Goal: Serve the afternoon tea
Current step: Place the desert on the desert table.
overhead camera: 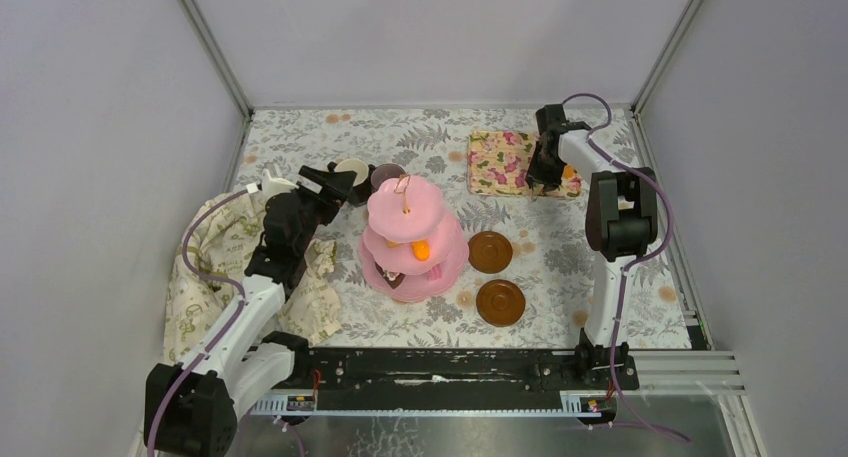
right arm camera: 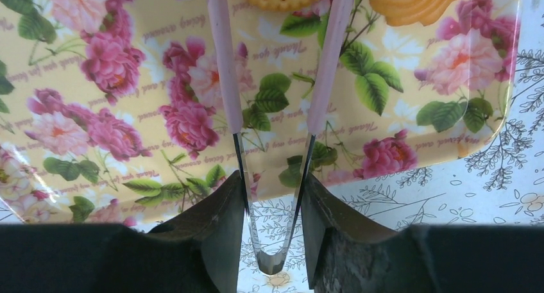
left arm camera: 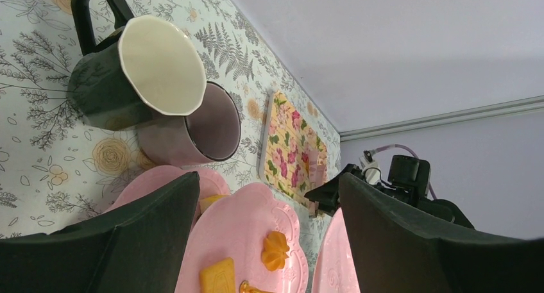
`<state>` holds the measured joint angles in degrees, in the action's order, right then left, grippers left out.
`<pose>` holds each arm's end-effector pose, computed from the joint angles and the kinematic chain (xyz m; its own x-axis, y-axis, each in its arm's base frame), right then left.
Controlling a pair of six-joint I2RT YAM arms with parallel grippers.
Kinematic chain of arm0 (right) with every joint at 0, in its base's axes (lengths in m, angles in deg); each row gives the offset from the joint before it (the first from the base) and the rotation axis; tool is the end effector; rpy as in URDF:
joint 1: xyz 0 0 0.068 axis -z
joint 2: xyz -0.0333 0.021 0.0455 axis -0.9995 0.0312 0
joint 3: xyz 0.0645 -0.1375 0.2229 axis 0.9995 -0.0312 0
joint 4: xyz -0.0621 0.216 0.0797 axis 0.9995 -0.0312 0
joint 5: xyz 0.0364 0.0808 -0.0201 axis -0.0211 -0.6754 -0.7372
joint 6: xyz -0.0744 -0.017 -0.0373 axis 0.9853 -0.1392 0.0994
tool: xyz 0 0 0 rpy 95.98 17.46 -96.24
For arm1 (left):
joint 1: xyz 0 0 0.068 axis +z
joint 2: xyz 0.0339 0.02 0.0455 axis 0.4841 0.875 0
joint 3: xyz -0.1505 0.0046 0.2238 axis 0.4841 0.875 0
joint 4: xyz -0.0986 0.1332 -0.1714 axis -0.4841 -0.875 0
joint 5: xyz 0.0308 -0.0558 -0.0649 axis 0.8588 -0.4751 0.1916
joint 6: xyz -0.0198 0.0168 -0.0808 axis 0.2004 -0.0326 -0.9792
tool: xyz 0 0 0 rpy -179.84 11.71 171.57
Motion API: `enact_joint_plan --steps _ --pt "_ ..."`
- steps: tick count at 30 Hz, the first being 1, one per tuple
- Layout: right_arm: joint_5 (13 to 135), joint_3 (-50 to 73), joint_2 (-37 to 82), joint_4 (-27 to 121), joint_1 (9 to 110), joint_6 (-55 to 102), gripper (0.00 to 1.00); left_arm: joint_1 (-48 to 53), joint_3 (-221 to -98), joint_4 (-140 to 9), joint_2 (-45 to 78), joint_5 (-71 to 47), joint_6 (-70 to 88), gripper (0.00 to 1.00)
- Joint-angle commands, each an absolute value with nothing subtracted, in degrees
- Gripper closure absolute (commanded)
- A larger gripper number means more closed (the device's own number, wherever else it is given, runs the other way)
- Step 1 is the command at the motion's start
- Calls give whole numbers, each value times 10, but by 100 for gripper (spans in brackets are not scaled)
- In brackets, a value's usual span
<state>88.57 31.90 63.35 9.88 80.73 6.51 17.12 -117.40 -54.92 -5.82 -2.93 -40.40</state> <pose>0.4446 0.0493 0.1577 -0.8470 0.2918 -0.4444 0.2893 0.9543 0.0753 0.2314 -0.0472 0.2629 -0.2530 -0.8363 -0.4863 -0.0650 0.5162 -0.8540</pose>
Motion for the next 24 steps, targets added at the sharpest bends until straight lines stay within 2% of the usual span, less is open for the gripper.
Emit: enact_joint_plan --steps 1,24 --pt "899 308 602 92 808 75 73 176 -1169 -519 -69 -39 -408 13" --pt "878 232 489 117 799 78 84 186 -1173 -535 -89 -45 -404 13"
